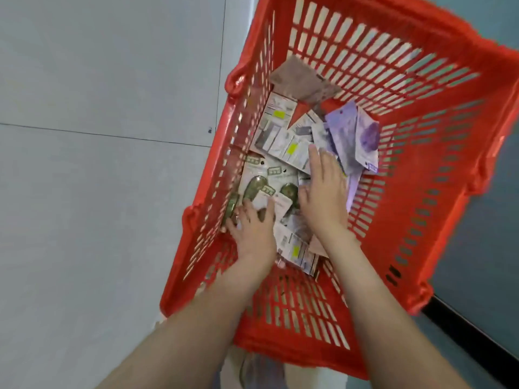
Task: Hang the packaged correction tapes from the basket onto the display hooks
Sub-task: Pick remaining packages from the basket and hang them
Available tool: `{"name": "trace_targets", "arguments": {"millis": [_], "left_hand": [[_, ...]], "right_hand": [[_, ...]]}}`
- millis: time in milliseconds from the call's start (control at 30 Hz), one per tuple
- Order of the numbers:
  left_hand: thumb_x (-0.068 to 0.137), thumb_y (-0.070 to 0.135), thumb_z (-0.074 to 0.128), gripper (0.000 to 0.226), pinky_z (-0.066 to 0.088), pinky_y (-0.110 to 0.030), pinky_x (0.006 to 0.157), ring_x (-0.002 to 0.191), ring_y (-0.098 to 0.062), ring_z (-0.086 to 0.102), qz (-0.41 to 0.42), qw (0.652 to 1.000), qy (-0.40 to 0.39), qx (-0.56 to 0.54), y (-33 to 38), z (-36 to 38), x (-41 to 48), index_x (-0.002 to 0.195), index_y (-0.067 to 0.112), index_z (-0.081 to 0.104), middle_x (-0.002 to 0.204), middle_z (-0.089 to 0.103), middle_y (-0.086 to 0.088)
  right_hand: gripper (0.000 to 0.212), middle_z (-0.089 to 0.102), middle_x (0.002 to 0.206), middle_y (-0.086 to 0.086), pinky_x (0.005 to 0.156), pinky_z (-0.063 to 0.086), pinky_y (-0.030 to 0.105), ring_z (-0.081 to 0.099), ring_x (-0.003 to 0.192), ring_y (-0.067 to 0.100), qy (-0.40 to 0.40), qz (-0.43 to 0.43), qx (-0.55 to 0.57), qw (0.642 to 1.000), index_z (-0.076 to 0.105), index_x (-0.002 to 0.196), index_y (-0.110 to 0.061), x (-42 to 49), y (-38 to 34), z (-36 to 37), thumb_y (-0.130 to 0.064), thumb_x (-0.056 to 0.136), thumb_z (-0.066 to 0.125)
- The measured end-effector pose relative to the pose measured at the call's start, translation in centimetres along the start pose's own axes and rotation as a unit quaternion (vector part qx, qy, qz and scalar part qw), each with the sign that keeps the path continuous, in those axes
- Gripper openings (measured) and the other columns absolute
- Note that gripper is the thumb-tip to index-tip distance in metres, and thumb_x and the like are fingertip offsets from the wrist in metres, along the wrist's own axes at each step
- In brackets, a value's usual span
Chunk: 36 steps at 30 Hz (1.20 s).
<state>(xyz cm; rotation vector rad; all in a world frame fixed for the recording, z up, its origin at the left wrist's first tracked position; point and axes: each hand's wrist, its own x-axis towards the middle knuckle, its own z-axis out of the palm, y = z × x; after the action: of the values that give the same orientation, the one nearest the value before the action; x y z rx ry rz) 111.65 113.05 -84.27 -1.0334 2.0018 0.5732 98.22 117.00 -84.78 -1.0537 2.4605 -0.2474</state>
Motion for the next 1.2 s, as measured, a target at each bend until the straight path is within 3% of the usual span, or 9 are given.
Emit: {"name": "trace_targets", "arguments": {"millis": [100,233,333,433,633,767,867,1000,1200], "left_hand": [[0.097,0.010,0.038,0.074,0.010,-0.063,0.110,0.146,-0.035,0.009,-0.029,0.999,0.035,0.024,1.3,0.7,-0.2,0.152,0.030,-0.008,0.156,0.003,-0.027],[0.084,0.021,0.065,0.088,0.024,-0.057,0.109,0.133,-0.031,0.039,-0.009,0.990,0.124,0.071,0.4,0.6,0.2,0.152,0.031,0.012,0.145,0.036,-0.024],[0.060,0.026,0.084,0.085,0.047,-0.047,0.091,0.094,-0.028,0.061,0.038,0.982,0.173,0.072,-0.6,0.6,0.4,0.138,0.028,0.050,0.103,0.062,-0.013],[0.049,0.012,0.089,0.078,0.052,-0.039,0.074,0.077,-0.030,0.062,0.079,0.971,0.226,0.028,-1.1,0.3,1.0,0.123,0.017,0.063,0.089,0.063,-0.014],[0.069,0.007,0.078,0.061,0.041,-0.057,0.097,0.109,-0.049,0.054,0.066,0.971,0.223,-0.046,-0.1,-1.9,1.8,0.126,0.011,0.057,0.100,0.058,-0.026],[0.082,0.005,0.064,0.058,0.047,-0.043,0.083,0.095,-0.039,0.053,0.073,0.971,0.167,-0.154,0.2,-4.2,0.2,0.137,0.011,0.047,0.110,0.046,-0.022],[0.083,0.008,0.061,0.058,0.047,-0.042,0.083,0.097,-0.035,0.050,0.073,0.963,0.173,-0.194,0.1,-7.3,-2.6,0.139,0.013,0.046,0.111,0.043,-0.019],[0.082,0.010,0.064,0.059,0.044,-0.038,0.093,0.105,-0.029,0.044,0.093,0.936,0.189,-0.281,-0.3,-14.4,-8.7,0.138,0.015,0.047,0.114,0.039,-0.013],[0.075,0.011,0.071,0.057,0.030,-0.016,0.097,0.111,-0.023,0.046,0.165,0.906,0.169,-0.352,0.0,-28.4,-21.8,0.130,0.015,0.055,0.113,0.030,-0.001]], "right_hand": [[0.072,0.041,0.146,0.014,0.112,0.018,0.047,0.035,0.137,0.030,-0.020,-0.012,-0.057,0.998,0.028,0.150,-0.012,2.7,1.0,0.7,-0.016,0.086,0.061],[0.045,0.059,0.122,0.014,0.095,0.033,0.043,0.051,0.113,0.034,-0.059,0.048,-0.062,0.995,0.047,0.136,-0.012,3.3,2.1,0.3,-0.025,0.094,0.053],[0.031,0.062,0.102,0.006,0.079,0.042,0.036,0.057,0.094,0.024,-0.058,0.107,0.138,0.983,0.051,0.127,-0.013,2.1,1.7,-1.7,-0.024,0.098,0.048],[0.031,0.057,0.099,-0.008,0.071,0.045,0.024,0.057,0.080,-0.001,-0.080,0.210,0.299,0.927,0.043,0.127,-0.022,-0.1,1.4,-2.3,-0.017,0.097,0.049],[0.073,0.040,0.142,0.014,0.109,0.030,0.041,0.034,0.132,0.030,-0.063,0.225,0.169,0.958,0.027,0.147,-0.006,-2.0,2.0,-0.3,-0.027,0.088,0.064],[0.078,0.038,0.138,0.014,0.102,0.034,0.044,0.032,0.129,0.032,-0.088,0.157,0.093,0.979,0.020,0.151,-0.018,-0.1,0.4,0.1,-0.032,0.088,0.064],[0.073,0.034,0.136,0.017,0.099,0.036,0.043,0.031,0.128,0.035,-0.148,0.243,0.143,0.948,0.020,0.150,-0.023,0.2,-0.7,-1.5,-0.015,0.087,0.055],[0.076,0.036,0.138,0.020,0.105,0.035,0.039,0.036,0.129,0.035,-0.149,0.371,0.251,0.882,0.027,0.149,-0.021,-3.0,-3.0,-8.8,-0.018,0.080,0.060],[0.083,0.033,0.111,0.004,0.091,0.032,0.023,0.036,0.100,0.015,-0.045,0.296,0.311,0.902,0.018,0.150,-0.036,-11.8,-11.6,-29.5,-0.009,0.083,0.058]]}}
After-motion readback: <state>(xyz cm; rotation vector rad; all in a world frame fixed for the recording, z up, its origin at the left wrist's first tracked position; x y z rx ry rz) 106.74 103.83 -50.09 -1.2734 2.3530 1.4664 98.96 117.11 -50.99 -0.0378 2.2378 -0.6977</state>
